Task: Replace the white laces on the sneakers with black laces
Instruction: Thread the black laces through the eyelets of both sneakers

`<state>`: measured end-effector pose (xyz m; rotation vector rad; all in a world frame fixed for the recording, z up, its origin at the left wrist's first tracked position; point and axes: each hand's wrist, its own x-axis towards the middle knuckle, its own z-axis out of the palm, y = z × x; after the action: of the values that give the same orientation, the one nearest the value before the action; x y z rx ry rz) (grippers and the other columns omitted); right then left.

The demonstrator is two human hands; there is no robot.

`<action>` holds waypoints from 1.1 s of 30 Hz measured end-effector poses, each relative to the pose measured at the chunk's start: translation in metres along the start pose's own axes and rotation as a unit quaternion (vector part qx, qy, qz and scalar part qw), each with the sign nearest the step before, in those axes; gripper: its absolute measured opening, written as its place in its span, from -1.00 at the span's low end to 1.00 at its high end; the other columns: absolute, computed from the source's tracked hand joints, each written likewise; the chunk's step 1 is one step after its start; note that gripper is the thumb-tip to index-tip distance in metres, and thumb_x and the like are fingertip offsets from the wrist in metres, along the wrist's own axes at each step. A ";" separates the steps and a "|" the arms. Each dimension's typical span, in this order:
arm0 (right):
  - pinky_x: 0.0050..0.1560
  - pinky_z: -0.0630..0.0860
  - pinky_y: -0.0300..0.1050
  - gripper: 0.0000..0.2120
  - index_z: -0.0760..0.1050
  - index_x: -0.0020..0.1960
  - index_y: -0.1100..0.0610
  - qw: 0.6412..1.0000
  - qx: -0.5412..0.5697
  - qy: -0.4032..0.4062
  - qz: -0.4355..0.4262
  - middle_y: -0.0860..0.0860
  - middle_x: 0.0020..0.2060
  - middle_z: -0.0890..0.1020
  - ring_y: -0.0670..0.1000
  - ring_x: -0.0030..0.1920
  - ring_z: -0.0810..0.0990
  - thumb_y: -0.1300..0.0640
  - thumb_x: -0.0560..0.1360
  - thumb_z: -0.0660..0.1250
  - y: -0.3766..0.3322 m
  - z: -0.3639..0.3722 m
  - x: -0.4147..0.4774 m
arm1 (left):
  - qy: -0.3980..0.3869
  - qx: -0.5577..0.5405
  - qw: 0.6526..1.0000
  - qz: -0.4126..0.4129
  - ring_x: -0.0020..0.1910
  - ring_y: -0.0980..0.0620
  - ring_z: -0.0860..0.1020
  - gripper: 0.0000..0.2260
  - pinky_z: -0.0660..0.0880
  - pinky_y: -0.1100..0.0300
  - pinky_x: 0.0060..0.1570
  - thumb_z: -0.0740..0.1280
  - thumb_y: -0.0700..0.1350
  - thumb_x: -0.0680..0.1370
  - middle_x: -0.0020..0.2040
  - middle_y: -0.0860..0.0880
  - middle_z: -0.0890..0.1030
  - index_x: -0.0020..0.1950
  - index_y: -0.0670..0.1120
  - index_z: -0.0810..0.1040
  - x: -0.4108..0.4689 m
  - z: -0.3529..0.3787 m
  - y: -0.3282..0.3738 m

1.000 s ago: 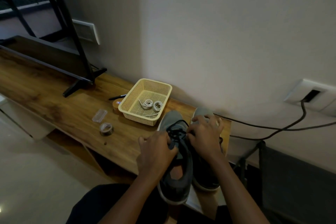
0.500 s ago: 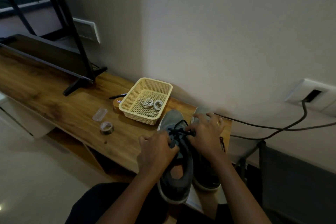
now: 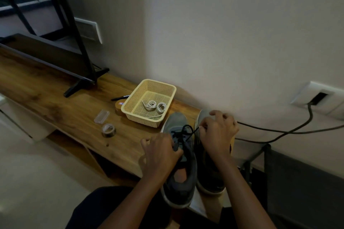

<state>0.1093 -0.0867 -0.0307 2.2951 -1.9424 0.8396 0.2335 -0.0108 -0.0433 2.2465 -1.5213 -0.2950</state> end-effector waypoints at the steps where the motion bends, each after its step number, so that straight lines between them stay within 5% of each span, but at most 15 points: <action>1: 0.28 0.14 0.25 -0.90 0.66 -0.19 0.07 1.000 -0.001 -0.025 -0.009 0.07 0.16 0.55 0.19 0.23 0.30 0.21 0.30 0.47 0.000 0.001 -0.001 | 0.002 0.021 1.000 0.003 0.12 0.06 0.44 -0.79 0.16 0.03 0.22 0.34 0.14 0.45 0.01 0.11 0.50 -0.05 0.06 0.47 -0.001 0.001 -0.001; 5: 0.35 -0.02 0.30 -0.70 0.64 0.06 0.00 0.991 -0.021 -0.113 -0.066 0.09 0.38 0.38 0.27 0.41 0.16 0.16 0.34 0.42 -0.004 0.004 -0.006 | 0.004 0.064 0.998 0.007 0.34 -0.02 0.21 -0.72 0.12 -0.04 0.31 0.35 0.20 0.43 0.31 0.07 0.34 0.04 0.10 0.49 -0.001 0.004 -0.004; 9: 0.38 -0.15 0.30 -0.48 0.39 0.36 -0.15 0.981 -0.048 -0.159 -0.105 0.08 0.53 0.04 0.28 0.49 -0.08 0.13 0.43 0.34 -0.010 0.004 -0.009 | 0.007 0.062 0.998 0.005 0.43 -0.04 0.08 -0.74 0.10 -0.08 0.36 0.35 0.19 0.43 0.39 0.06 0.27 0.04 0.10 0.52 -0.001 0.005 -0.003; 14: 0.39 -0.17 0.30 -0.83 0.64 0.02 -0.05 0.971 -0.064 -0.185 -0.137 0.02 0.45 0.27 0.26 0.49 -0.05 0.07 0.48 0.33 -0.009 0.004 -0.012 | 0.005 0.064 0.998 -0.005 0.44 -0.04 0.07 -0.76 0.06 -0.08 0.37 0.33 0.17 0.44 0.41 0.06 0.28 0.03 0.11 0.54 -0.001 0.005 -0.003; 19: 0.28 0.12 0.30 -0.94 0.67 -0.30 0.04 0.999 0.029 -0.034 -0.030 0.05 0.12 0.58 0.25 0.29 0.34 0.17 0.28 0.52 -0.002 0.005 -0.007 | 0.008 0.063 0.998 -0.007 0.43 -0.03 0.09 -0.76 0.03 -0.08 0.38 0.34 0.18 0.44 0.38 0.07 0.31 0.01 0.09 0.54 -0.001 0.004 -0.002; 21: 0.28 0.09 0.22 -0.96 0.67 -0.26 0.07 0.999 0.046 -0.008 0.011 0.05 0.17 0.55 0.22 0.31 0.29 0.19 0.33 0.48 -0.003 0.002 -0.006 | 0.007 0.059 0.998 -0.007 0.43 -0.03 0.09 -0.75 0.02 -0.08 0.37 0.35 0.18 0.44 0.38 0.07 0.31 0.02 0.09 0.54 -0.001 0.004 -0.002; 27: 0.40 -0.11 0.25 -0.70 0.58 0.16 -0.10 0.982 -0.043 -0.165 -0.076 -0.01 0.50 0.15 0.22 0.49 -0.09 0.11 0.45 0.32 -0.007 0.003 -0.007 | 0.004 0.044 0.999 -0.011 0.45 -0.04 0.07 -0.78 0.02 -0.10 0.39 0.33 0.18 0.44 0.39 0.06 0.31 -0.04 0.08 0.52 0.000 0.005 -0.004; 33: 0.39 -0.12 0.26 -0.86 0.65 -0.02 -0.03 0.979 -0.047 -0.169 -0.103 -0.05 0.37 0.37 0.18 0.47 0.04 0.07 0.46 0.36 -0.007 0.006 -0.009 | -0.001 0.050 0.999 -0.009 0.44 -0.03 0.07 -0.74 0.01 -0.09 0.38 0.34 0.18 0.45 0.40 0.05 0.30 0.02 0.06 0.52 0.001 0.006 -0.004</action>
<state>0.1171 -0.0790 -0.0369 2.6604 -1.7588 0.3495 0.2348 -0.0119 -0.0507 2.3374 -1.5494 -0.2307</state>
